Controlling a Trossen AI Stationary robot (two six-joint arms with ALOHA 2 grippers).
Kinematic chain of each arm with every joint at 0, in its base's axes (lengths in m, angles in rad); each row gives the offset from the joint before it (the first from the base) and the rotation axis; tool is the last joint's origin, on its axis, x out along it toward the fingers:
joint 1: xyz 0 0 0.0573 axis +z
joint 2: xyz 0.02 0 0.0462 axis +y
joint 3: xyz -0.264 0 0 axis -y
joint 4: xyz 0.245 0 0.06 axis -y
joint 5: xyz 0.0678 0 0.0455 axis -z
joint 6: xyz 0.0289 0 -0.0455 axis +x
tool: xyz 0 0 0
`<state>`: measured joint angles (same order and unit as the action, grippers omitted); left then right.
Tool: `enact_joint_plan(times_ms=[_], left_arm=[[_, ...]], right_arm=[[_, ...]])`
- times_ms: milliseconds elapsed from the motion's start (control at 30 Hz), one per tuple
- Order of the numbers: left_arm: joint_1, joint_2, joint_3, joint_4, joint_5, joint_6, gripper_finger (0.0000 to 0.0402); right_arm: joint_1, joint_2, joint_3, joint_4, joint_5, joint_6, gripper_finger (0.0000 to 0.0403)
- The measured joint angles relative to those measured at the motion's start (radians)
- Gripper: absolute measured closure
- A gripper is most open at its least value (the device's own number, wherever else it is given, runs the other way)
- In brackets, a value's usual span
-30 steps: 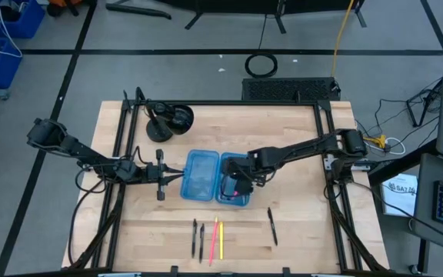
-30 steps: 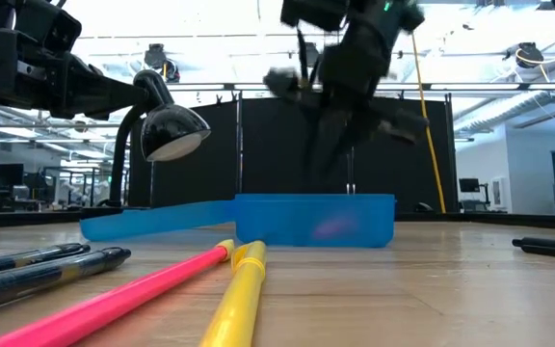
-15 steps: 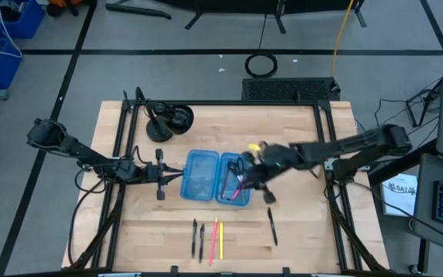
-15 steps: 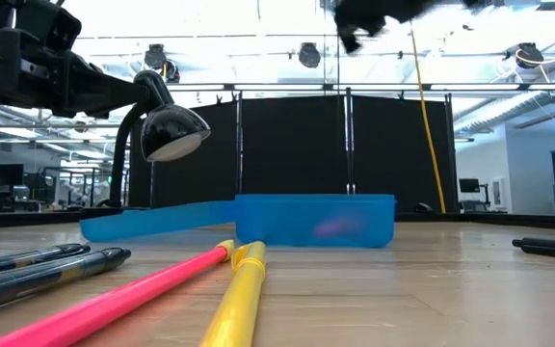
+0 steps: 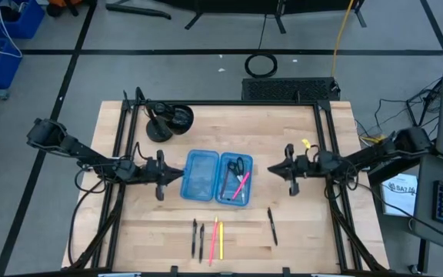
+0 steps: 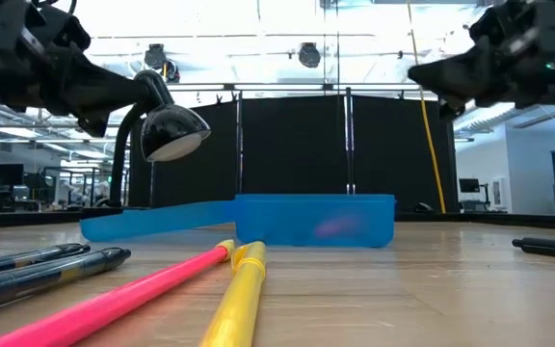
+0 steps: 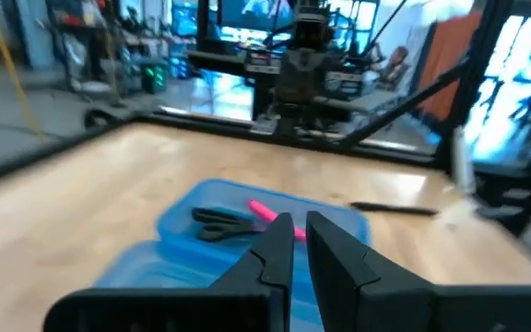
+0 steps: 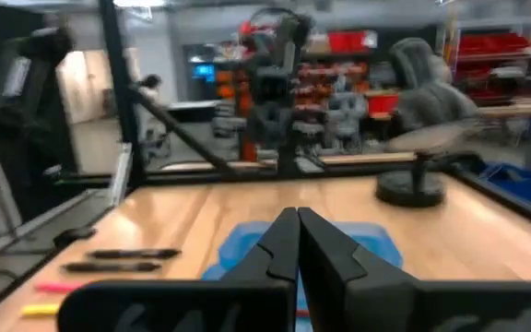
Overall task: Pick & place school supplies into a supply box
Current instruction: Put the left black pen into the blue box
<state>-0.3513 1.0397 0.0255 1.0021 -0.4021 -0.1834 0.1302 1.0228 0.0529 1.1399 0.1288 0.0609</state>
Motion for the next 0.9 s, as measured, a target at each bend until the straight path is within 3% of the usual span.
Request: enact_joint_plan(times_ms=[167, 267, 333, 400, 500, 600, 667, 767, 900], left_arm=[[-0.083, -0.001, 0.073, 0.08, 0.121, -0.124, 0.0362], [-0.182, -0.001, 0.208, -0.004, 0.113, -0.112, 0.0362], [-0.256, 0.0, 0.343, -0.182, 0.005, -0.088, 0.0362], [-0.325, 0.007, 0.515, -0.447, -0.171, -0.115, 0.0362], [-0.417, 0.082, 0.817, -0.92, -0.425, -0.297, 0.0362], [-0.487, 0.217, 1.116, -1.331, -0.557, -0.541, 0.0362], [-0.512, 0.317, 1.293, -1.544, -0.595, -0.709, 0.0362], [-0.512, 0.466, 1.499, -1.807, -0.568, -0.972, 0.0362], [-0.461, 0.649, 1.675, -2.061, -0.357, -1.33, 0.0362]], right_arm=[[-0.02, -0.031, -0.034, -0.059, -0.003, -0.028, 0.0402], [-0.019, -0.035, -0.034, -0.067, -0.003, -0.051, 0.04], [-0.019, -0.033, -0.034, -0.08, -0.007, -0.053, 0.0399], [-0.019, -0.033, -0.035, -0.09, -0.03, -0.053, 0.0399], [-0.019, -0.034, -0.036, -0.106, -0.074, -0.054, 0.0399], [-0.018, -0.033, -0.036, -0.123, -0.107, -0.048, 0.0399], [-0.017, -0.033, -0.037, -0.135, -0.108, -0.045, 0.0399], [-0.017, -0.033, -0.037, -0.16, -0.108, -0.031, 0.0399], [-0.017, -0.033, -0.037, -0.181, -0.117, -0.02, 0.0399]])
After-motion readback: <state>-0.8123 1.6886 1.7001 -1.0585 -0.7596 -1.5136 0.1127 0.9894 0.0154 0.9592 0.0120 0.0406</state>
